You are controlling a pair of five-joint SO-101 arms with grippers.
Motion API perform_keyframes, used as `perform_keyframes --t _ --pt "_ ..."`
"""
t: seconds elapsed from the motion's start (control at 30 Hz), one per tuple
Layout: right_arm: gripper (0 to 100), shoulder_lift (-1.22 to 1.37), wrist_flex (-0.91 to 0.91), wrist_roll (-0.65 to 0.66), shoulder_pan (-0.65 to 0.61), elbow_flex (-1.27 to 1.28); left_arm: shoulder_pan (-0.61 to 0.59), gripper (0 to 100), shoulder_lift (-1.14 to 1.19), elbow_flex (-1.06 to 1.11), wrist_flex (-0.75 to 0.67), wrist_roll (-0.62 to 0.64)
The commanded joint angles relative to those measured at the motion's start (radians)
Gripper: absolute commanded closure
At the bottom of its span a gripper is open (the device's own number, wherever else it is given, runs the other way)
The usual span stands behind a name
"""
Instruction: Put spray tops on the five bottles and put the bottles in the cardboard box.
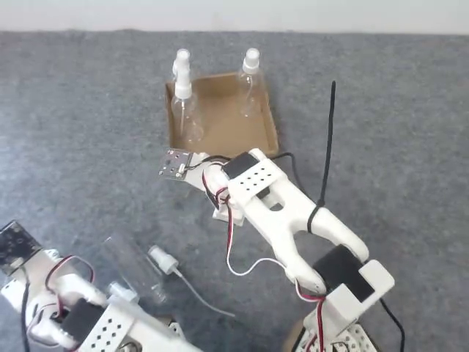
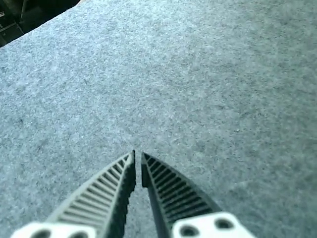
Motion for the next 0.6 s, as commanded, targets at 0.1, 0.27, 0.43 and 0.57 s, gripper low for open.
perform_keyframes --t 0.1,0.27,0.43,0.57 --pt "64.5 -0.027 0.122 0.014 -0.015 -0.06 0.005 99 -0.015 -0.015 0.009 0.008" --pt "64.4 -0.09 0.28 0.014 -0.039 -0.101 0.005 99 -0.015 -0.015 0.009 0.008" --pt "64.4 -0.177 0.358 0.014 -0.044 -0.103 0.005 99 -0.015 -0.015 0.009 0.008" --pt "64.2 -0.197 0.349 0.014 -0.041 -0.097 0.005 99 -0.015 -0.015 0.009 0.008"
